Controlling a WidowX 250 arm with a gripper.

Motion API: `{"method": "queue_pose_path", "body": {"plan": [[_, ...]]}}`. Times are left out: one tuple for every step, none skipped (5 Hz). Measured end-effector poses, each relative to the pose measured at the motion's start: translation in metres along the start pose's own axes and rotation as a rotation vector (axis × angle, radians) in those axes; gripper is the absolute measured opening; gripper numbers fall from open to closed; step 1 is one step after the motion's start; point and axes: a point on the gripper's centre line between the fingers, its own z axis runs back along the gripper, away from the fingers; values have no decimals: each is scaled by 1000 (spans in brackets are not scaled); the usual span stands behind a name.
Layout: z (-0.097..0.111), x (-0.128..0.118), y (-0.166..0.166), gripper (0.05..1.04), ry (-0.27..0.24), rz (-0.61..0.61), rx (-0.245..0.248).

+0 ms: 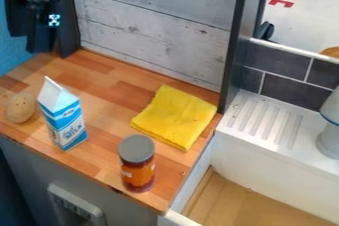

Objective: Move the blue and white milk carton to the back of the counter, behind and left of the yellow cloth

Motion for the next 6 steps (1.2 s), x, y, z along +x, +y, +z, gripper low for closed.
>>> {"method": "queue_pose_path", "body": {"plan": [[-7,1,0,1000,20,-3,-16],[-15,10,4,1000,-33,-5,7],[-32,14,5,1000,-73,49,4],[-45,15,4,1000,-83,96,13],[-59,18,6,1000,-61,145,14],[-70,21,9,1000,-25,176,16]]}}
